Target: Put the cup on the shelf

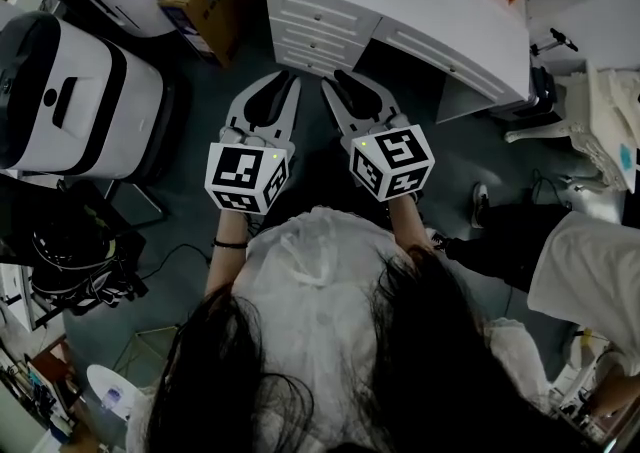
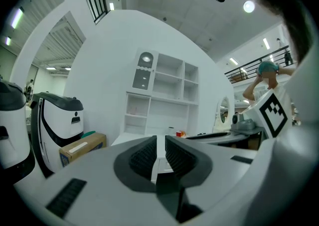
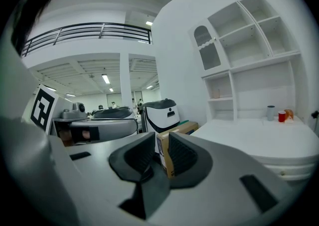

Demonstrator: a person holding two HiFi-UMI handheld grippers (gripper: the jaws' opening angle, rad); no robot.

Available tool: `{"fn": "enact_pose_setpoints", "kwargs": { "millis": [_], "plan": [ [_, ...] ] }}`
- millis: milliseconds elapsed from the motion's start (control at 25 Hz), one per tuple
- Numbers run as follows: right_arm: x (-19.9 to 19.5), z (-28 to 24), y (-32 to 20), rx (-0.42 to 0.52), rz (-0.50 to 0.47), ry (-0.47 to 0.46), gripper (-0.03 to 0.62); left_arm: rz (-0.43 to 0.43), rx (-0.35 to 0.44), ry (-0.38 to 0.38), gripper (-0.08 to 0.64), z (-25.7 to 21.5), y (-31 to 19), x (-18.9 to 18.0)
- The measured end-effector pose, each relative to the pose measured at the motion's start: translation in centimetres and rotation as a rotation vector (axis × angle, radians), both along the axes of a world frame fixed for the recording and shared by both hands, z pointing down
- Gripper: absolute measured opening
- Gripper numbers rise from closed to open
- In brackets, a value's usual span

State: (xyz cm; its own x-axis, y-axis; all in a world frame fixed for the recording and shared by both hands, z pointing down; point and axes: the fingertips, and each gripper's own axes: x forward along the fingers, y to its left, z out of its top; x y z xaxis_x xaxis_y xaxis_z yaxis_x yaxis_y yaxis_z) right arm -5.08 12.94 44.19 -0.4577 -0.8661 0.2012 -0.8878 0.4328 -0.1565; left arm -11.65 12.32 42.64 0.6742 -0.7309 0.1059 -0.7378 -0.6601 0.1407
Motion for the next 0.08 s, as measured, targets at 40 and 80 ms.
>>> {"fn": "enact_pose_setpoints", "kwargs": {
  "millis": [40, 80],
  "plan": [
    [0.09, 0.0, 0.13, 0.001, -0.001, 0.003, 0.095, 0.0, 0.002, 0.001, 0.061, -0.02, 0.09, 0.14],
    [0.16, 0.0, 0.25, 0.002, -0.003, 0.005, 0.096, -0.001, 0.003, 0.001, 0.061, -0.04, 0.18, 0.26]
  ]
}}
